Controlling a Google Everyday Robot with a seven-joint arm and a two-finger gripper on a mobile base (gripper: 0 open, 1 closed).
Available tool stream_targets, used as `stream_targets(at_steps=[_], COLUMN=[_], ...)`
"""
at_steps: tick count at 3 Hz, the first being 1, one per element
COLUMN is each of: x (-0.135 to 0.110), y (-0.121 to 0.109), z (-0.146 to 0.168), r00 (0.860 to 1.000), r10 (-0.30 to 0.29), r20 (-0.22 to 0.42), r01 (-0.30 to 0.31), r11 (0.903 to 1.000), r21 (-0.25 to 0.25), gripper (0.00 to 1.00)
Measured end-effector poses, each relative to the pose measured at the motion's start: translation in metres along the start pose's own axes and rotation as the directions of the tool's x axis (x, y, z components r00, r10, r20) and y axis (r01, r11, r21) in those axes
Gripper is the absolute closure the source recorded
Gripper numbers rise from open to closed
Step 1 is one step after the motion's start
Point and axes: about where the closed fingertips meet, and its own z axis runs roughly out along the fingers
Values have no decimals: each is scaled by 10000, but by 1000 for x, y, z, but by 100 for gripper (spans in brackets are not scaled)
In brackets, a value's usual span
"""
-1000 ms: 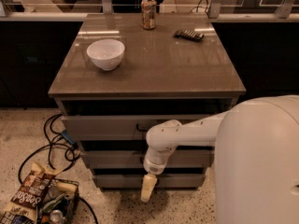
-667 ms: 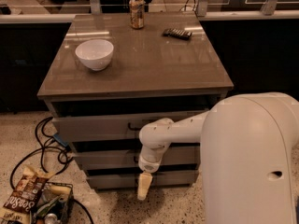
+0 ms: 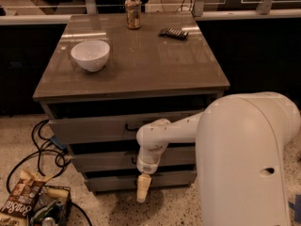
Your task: Open middle drawer
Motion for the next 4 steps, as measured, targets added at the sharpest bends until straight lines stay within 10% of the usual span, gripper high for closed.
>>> stream_targets(at_steps=[2, 4], x=[-8, -7], y=[4, 6], z=[9, 12], r00=[9991, 9991], r10=[-377, -369], r20=[-199, -223], r01=[370, 360], r11=[9987, 9985], r21=[-351, -419], gripper=[0, 44])
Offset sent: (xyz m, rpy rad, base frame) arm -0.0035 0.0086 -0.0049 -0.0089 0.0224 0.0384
